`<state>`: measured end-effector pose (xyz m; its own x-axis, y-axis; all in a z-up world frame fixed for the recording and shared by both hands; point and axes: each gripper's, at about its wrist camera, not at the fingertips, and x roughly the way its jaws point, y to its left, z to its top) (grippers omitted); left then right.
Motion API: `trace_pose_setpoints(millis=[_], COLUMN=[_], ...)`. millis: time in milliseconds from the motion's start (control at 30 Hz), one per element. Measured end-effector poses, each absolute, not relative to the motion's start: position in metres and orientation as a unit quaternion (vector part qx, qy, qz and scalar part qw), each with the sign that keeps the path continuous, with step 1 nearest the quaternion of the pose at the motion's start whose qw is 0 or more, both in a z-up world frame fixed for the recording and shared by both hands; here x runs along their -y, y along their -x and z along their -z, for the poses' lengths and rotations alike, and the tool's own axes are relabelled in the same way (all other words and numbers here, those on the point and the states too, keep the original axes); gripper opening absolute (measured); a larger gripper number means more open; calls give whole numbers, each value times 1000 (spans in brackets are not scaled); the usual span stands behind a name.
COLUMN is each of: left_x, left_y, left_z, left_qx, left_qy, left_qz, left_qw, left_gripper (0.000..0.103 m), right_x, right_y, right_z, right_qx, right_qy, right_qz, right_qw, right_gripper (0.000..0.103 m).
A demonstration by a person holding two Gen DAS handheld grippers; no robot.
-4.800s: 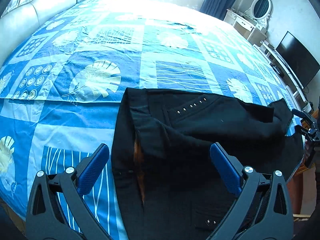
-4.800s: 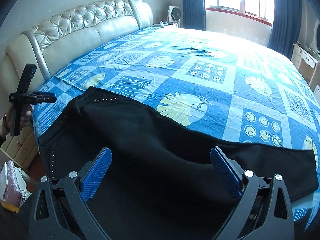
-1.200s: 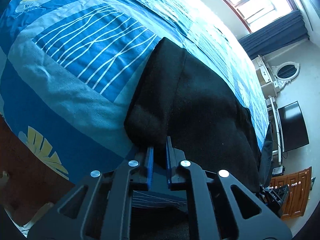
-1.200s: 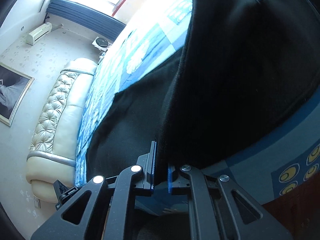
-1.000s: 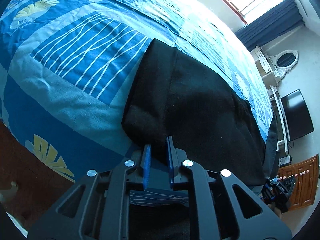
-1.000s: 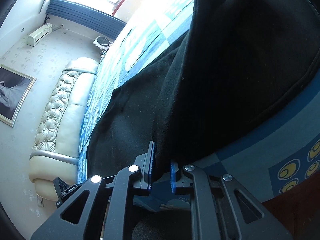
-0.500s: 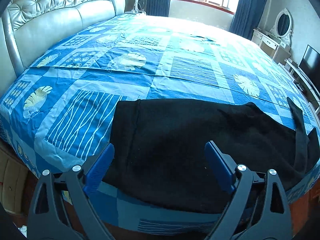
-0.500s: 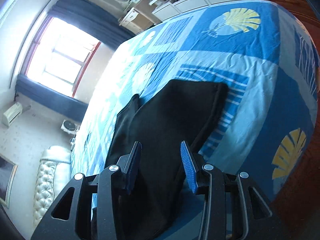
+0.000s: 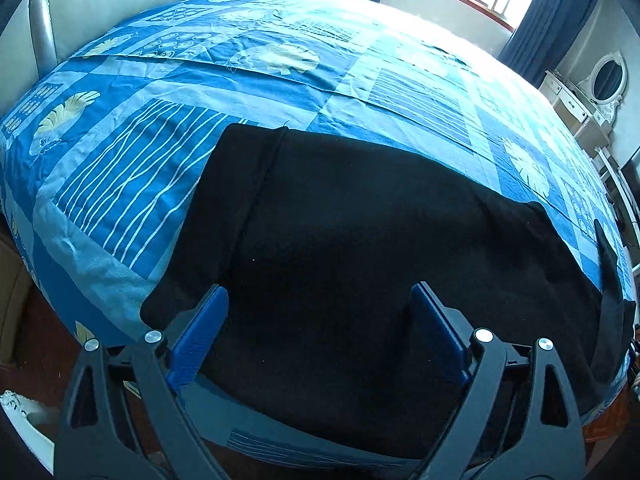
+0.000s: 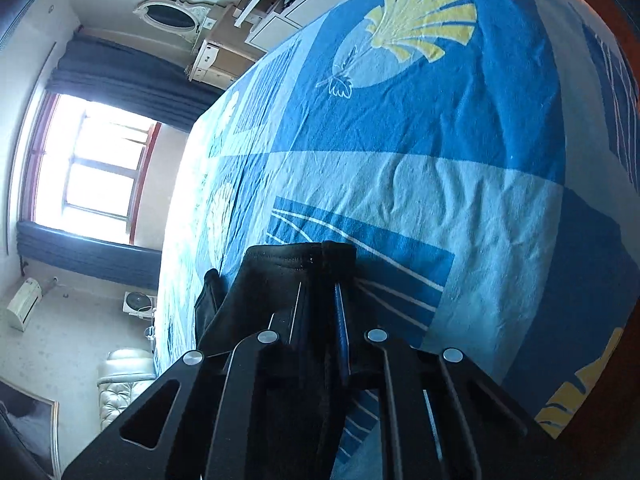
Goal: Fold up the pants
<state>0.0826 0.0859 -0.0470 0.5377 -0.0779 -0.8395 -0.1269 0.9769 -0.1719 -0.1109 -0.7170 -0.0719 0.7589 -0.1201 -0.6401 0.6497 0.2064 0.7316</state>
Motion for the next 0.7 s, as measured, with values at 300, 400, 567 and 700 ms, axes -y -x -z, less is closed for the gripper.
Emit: trace_pose_setpoints(millis=[300,400,567,700], left_x=[-79,-79,-79,-78], left_y=[-84,-84,-85,-85], left_z=[49,49,50,50], left_qx=[-482,-482,-482,-482], left_qy=[93,93,96,95], left_qz=[-26,-28,-29,-29], left_qw=[871,871,871,871], left_gripper=[93,93,94,95], right_x=[724,727,727,733], right_y=[143,141,120,143], right_z=[90,102,89,72], right_qx=[-223,-213,-237,-219], right_qy=[-583,-607,-586,-554], right_qz=[282,275,222,275], right_qw=[729,715,743,755], right_gripper=[24,28,12,6])
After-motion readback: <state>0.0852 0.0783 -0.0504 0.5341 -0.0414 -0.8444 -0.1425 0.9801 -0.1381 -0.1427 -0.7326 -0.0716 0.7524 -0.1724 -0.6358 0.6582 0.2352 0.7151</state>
